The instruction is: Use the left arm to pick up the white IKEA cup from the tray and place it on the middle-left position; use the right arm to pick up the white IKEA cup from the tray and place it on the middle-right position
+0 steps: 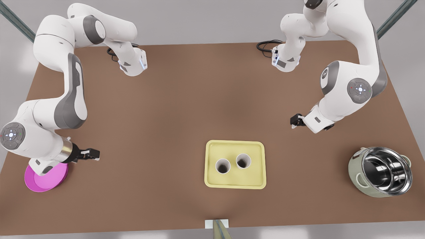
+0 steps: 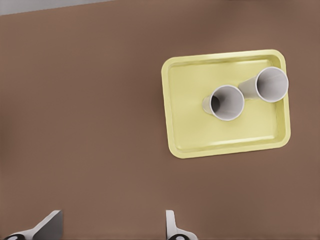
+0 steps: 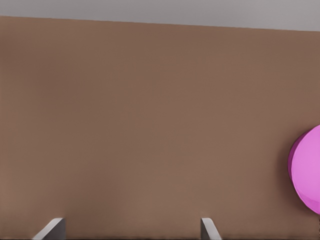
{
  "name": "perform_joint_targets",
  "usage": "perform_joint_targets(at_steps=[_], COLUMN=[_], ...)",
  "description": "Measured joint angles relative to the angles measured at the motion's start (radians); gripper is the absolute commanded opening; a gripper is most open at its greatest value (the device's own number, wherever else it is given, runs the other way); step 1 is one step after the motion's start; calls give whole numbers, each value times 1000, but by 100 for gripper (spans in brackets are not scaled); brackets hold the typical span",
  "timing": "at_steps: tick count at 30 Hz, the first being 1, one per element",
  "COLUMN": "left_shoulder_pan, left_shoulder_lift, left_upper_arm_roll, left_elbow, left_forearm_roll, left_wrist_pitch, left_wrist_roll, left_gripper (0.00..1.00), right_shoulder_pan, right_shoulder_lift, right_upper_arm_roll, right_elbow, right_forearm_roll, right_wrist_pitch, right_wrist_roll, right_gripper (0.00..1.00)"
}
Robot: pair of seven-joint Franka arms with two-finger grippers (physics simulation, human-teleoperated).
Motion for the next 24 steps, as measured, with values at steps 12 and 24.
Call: perform_joint_targets(at_steps=[12,24], left_shoulder_pan=[-362,-283], left_shoulder_lift=[298,484], left_upper_arm_roll=[-22,44], left_elbow=[70,175], left_forearm_roll=[41,37], left_wrist_pitch=[162,331], left_wrist_roll=[-241,-330], left_gripper=[100,100], right_shoulder_pan=[287,535], right_shoulder_lift=[54,334], right_upper_arm_roll=[124,46], right_elbow=[4,153], right_forearm_roll=[4,-2], right_wrist_pitch=[78,436], right_wrist_roll=[25,133], right_gripper=[100,99])
